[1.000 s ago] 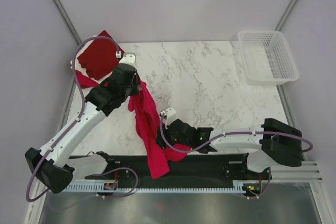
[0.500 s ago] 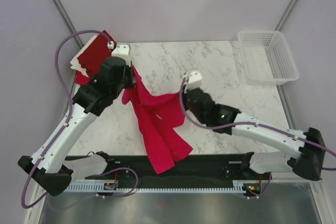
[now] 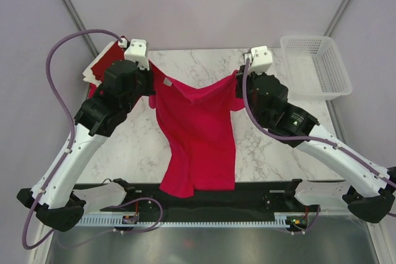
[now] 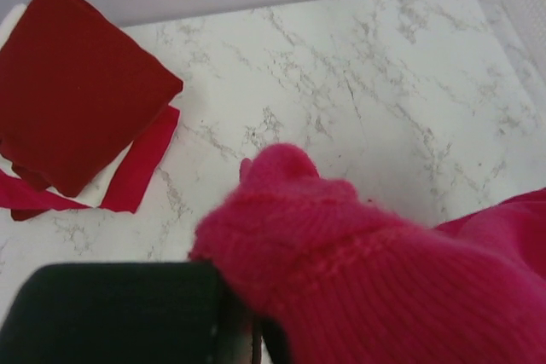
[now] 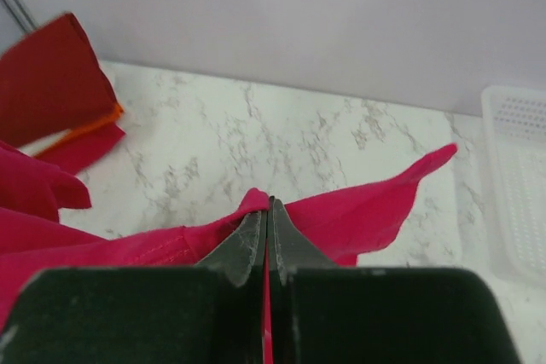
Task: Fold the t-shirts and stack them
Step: Flatten the tshirt out
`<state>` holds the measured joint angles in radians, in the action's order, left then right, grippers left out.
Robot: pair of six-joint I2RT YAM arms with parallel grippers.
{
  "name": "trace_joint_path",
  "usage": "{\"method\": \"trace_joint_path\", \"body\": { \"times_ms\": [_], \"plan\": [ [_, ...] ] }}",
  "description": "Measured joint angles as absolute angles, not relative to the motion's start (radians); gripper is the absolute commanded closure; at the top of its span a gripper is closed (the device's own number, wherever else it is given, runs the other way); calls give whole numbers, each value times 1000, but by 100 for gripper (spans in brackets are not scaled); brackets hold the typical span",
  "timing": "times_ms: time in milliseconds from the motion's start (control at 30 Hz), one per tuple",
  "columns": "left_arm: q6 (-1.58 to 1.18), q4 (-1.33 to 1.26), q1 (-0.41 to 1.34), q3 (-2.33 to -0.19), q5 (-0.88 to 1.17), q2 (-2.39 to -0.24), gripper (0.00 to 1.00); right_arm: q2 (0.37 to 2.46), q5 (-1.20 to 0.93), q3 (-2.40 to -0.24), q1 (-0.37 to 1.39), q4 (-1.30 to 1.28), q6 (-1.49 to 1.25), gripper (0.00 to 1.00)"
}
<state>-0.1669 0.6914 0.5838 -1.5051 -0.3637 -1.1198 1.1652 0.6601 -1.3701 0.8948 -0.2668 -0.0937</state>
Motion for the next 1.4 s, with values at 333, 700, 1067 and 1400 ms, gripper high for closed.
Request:
{"method": "trace_joint_path", "body": {
  "times_ms": [333,700,1067,1400],
  "plan": [
    [-131,709,584,-1433,-321,-1051,98,1060,754,-1251,895,-367,-73,100],
    [-23,710,585,-1455,36,-822,98,711,586,-1426,897,-443,-9,100],
    [37,704,585,-1603,150,-863,98,856,686,-1491,902,-426,108,100],
    [-49,778,407,-1840,55,-1547,87,1570,614,-1822,436,-345,122,100]
  ]
}}
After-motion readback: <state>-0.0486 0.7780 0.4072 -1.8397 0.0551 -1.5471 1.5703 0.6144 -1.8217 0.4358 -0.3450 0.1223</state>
